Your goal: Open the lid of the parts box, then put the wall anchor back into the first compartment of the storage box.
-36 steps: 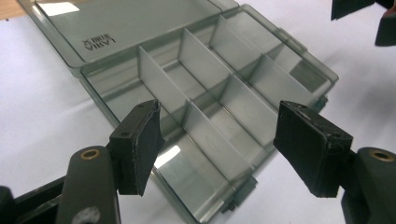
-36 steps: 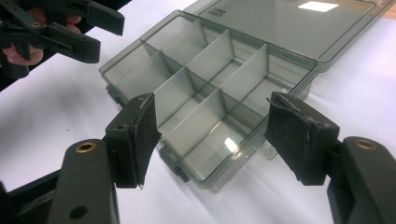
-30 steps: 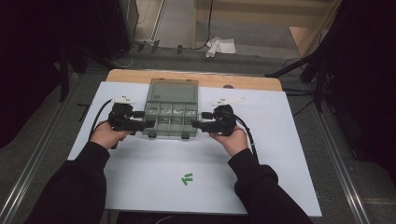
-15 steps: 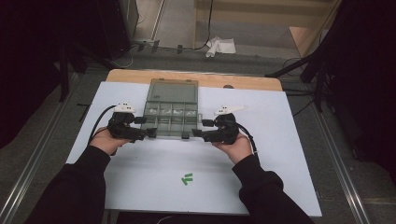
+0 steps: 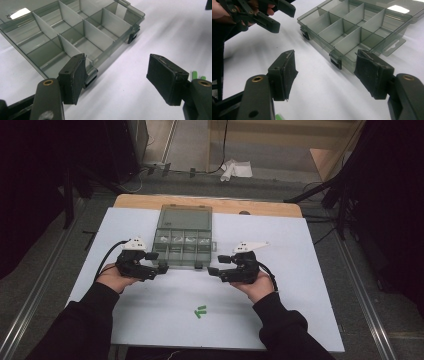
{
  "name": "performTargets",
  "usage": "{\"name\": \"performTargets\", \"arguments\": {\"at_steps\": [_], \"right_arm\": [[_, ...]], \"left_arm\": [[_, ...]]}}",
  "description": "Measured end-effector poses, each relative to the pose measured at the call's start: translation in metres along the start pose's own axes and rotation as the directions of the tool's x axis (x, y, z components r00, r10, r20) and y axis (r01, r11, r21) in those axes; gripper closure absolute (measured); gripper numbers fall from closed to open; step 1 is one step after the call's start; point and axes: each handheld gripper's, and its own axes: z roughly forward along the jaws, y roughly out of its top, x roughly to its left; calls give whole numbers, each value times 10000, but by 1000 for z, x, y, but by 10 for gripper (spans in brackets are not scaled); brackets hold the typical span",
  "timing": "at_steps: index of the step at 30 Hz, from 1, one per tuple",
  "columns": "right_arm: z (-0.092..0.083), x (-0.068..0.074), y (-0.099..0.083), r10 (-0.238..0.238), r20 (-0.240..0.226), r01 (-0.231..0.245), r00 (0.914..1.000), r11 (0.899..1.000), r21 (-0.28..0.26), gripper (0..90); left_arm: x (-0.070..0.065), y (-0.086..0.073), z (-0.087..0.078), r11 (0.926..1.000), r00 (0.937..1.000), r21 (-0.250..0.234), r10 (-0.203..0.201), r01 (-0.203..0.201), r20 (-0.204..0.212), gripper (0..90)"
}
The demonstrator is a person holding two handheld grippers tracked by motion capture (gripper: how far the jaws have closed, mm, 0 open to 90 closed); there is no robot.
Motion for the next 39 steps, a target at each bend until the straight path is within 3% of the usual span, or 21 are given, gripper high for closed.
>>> {"name": "performTargets", "arguments": {"at_steps": [4, 9, 12, 22, 26, 39], "right_arm": [[-4, 1, -3, 37, 36, -38, 10000, 9998, 173, 338], [-7, 6, -7, -19, 0, 19, 10000, 10000, 58, 336], [-6, 9, -9, -194, -75, 195, 9998, 9997, 144, 336], [-9, 15, -18, -419, -194, 424, 9989, 9988, 239, 340], [-6, 13, -25, -165, -482, 171, 9987, 9998, 122, 344], [6, 19, -30, -676, -595, 714, 9959, 9953, 653, 354]], "left_arm": [[-4, -5, -1, 10000, 10000, 19, 34, -34, 93, 306], [-11, -9, -6, 9994, 9994, -332, -5, 16, 333, 306], [-16, -11, -7, 9995, 9995, -267, 185, -178, 261, 306], [-24, -20, -5, 9997, 9986, -76, 228, -224, 470, 306], [-29, -24, -5, 9993, 9981, 134, 342, -349, 521, 306], [-33, -34, -7, 9988, 9976, 348, 310, -332, 627, 306]]}}
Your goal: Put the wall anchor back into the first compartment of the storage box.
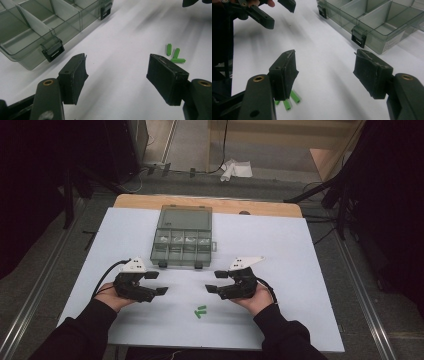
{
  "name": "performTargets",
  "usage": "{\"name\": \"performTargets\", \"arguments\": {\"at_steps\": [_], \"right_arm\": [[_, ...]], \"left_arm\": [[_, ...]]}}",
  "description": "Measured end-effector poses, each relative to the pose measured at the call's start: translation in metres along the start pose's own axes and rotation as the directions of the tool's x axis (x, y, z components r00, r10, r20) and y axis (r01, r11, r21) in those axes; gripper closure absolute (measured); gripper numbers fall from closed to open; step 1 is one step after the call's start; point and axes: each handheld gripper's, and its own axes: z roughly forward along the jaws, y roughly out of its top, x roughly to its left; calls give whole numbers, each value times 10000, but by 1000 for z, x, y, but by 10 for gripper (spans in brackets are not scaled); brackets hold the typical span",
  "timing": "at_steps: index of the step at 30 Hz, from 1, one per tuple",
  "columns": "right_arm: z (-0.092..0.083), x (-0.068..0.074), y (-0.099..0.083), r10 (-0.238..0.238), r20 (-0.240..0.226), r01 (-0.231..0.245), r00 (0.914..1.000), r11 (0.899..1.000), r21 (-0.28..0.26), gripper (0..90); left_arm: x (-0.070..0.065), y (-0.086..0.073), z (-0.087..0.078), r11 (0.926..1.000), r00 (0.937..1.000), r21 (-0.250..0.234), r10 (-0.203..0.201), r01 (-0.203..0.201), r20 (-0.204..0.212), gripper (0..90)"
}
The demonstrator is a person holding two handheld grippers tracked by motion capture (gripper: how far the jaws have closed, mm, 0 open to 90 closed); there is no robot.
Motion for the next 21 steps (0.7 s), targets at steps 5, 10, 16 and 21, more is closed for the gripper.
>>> {"name": "performTargets", "arguments": {"at_steps": [5, 10, 16, 21], "right_arm": [[2, 1, -1, -15, -63, 15, 10000, 10000, 42, 354], [5, 4, -4, -108, -106, 109, 9999, 9998, 140, 356], [9, 6, -7, -168, -114, 171, 9998, 9994, 291, 362], [13, 10, -9, -104, -202, 116, 9997, 9983, 566, 359]], "left_arm": [[-2, -1, 0, 10000, 10000, 51, 57, -57, 54, 306], [-2, -4, 1, 9999, 9999, 124, 45, -46, 108, 306], [-2, -4, -4, 9999, 9998, 33, 149, -150, 130, 306], [-1, -6, -8, 9999, 9999, 105, 44, -45, 115, 306]]}}
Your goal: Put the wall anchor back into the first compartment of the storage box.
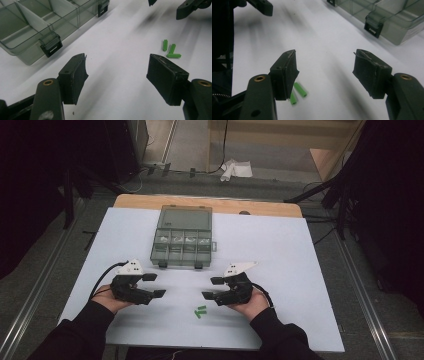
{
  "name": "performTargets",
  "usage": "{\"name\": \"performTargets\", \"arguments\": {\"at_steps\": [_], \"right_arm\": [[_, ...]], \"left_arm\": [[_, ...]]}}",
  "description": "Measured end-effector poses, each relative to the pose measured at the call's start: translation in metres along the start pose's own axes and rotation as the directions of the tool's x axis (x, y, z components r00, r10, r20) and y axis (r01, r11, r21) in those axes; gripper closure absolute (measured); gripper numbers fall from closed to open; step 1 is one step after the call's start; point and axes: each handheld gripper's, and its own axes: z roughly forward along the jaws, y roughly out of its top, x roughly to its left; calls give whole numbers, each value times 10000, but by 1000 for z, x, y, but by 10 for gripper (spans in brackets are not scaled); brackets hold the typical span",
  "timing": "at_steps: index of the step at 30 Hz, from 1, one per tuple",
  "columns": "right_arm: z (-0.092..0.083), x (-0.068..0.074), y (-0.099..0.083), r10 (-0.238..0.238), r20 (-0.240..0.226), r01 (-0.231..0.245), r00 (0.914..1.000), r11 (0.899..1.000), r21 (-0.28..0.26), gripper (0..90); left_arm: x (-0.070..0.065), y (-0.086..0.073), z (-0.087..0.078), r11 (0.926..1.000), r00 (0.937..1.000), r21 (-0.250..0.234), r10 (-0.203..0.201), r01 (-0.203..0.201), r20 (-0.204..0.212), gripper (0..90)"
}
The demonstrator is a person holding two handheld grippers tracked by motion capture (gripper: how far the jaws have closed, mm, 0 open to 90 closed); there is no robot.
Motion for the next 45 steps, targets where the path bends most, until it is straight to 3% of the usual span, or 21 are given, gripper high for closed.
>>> {"name": "performTargets", "arguments": {"at_steps": [11, 25, 27, 36, 39, 41, 43, 45], "right_arm": [[10, 6, -8, -401, -43, 402, 9992, 9987, 322, 366], [22, 13, -17, -574, -318, 596, 9978, 9954, 748, 429], [23, 14, -18, -675, -296, 699, 9973, 9937, 875, 458], [25, 21, -20, -1237, -159, 1247, 9922, 9862, 1091, 666], [27, 23, -21, -1276, -301, 1301, 9914, 9853, 1105, 739], [27, 26, -22, -1596, 38, 1583, 9872, 9817, 1063, 790], [28, 26, -22, -1444, 208, 1413, 9893, 9839, 1091, 849], [28, 22, -21, -1143, -18, 1138, 9934, 9874, 1097, 854]], "left_arm": [[0, -3, -3, 9999, 10000, -93, -54, 55, 81, 306], [4, -3, 0, 9994, 9999, 328, 116, -117, 37, 306], [3, -3, 1, 9999, 9999, 132, 58, -60, 90, 306], [3, -4, 1, 9999, 9999, 142, 92, -93, 85, 306], [3, -4, 1, 9998, 9999, 150, 108, -109, 85, 306], [3, -4, 1, 9998, 9999, 173, 134, -135, 82, 306], [3, -4, 1, 9997, 9999, 189, 126, -128, 85, 306], [3, -3, 1, 9997, 9999, 199, 108, -111, 115, 306]]}}
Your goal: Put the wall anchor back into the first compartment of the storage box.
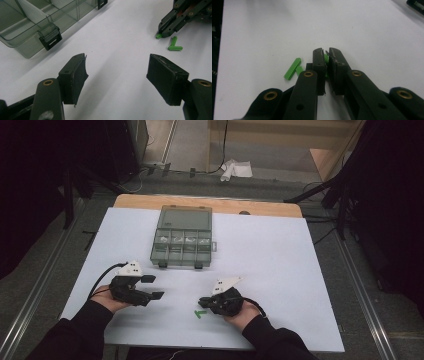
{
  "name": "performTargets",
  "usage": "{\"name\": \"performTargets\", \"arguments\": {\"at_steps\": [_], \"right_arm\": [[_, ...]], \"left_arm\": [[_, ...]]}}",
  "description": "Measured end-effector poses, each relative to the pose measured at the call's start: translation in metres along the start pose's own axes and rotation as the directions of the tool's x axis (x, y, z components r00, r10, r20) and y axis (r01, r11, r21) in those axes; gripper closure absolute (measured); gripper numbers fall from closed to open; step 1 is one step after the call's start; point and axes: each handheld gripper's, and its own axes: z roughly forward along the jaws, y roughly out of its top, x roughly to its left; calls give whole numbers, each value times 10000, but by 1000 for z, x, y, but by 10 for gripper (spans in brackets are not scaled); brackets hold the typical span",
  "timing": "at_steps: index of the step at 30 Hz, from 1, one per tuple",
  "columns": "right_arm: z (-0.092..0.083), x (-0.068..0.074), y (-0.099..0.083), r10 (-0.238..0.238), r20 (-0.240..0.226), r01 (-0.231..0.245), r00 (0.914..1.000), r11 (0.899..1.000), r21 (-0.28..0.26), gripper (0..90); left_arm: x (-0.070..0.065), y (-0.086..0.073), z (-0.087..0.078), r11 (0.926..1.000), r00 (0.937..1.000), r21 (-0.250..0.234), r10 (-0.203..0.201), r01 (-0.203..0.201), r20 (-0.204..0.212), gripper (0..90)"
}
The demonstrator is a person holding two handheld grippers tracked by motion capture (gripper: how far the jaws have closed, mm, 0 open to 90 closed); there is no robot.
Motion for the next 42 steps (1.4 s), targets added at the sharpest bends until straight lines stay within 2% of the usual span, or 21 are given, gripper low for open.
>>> {"name": "performTargets", "arguments": {"at_steps": [6, 11, 12, 15, 17, 18, 24, 28, 29, 31, 32, 42], "right_arm": [[0, -7, 1, 458, -480, -455, 9978, 9989, 71, 855], [1, -9, 4, 621, -620, -611, 9961, 9980, 183, 857], [1, -10, 5, 619, -622, -611, 9961, 9980, 149, 857], [2, -12, 7, 882, -668, -874, 9939, 9961, 156, 857], [3, -13, 8, 1367, -897, -1344, 9865, 9904, 310, 857], [4, -14, 9, 1525, -962, -1497, 9836, 9881, 355, 857], [2, -15, 15, 1632, -790, -1618, 9834, 9865, 238, 857], [-2, -19, 17, 1866, -789, -1868, 9793, 9824, 53, 857], [-3, -20, 18, 1910, -829, -1918, 9781, 9814, -17, 857], [-5, -23, 19, 1974, -743, -1987, 9775, 9800, -110, 857], [-6, -24, 19, 2048, -731, -2065, 9761, 9783, -177, 857], [-12, -31, 27, 2326, -559, -2352, 9710, 9709, -459, 856]], "left_arm": [[0, 0, 0, 10000, 10000, 17, 19, -19, 35, 306], [1, 0, 0, 10000, 10000, 0, 9, -9, 43, 306], [1, 1, -2, 9997, 10000, 245, 61, -61, -1, 306], [1, 1, -2, 9997, 10000, 229, 55, -55, 21, 306], [1, 1, -2, 9997, 10000, 227, 33, -35, 64, 306], [1, 0, -1, 10000, 9999, 66, -16, 15, 104, 306], [0, 0, 0, 10000, 9997, 3, -79, 79, 213, 306], [0, 0, 1, 10000, 9998, 16, -85, 84, 186, 306], [0, 1, 0, 9998, 9999, 209, -58, 55, 149, 306], [0, 1, 0, 9996, 9999, 284, -33, 30, 125, 306], [0, -1, 1, 10000, 9998, 53, -82, 81, 172, 306], [-3, -2, -2, 9996, 9992, -48, -288, 289, 273, 306]]}}
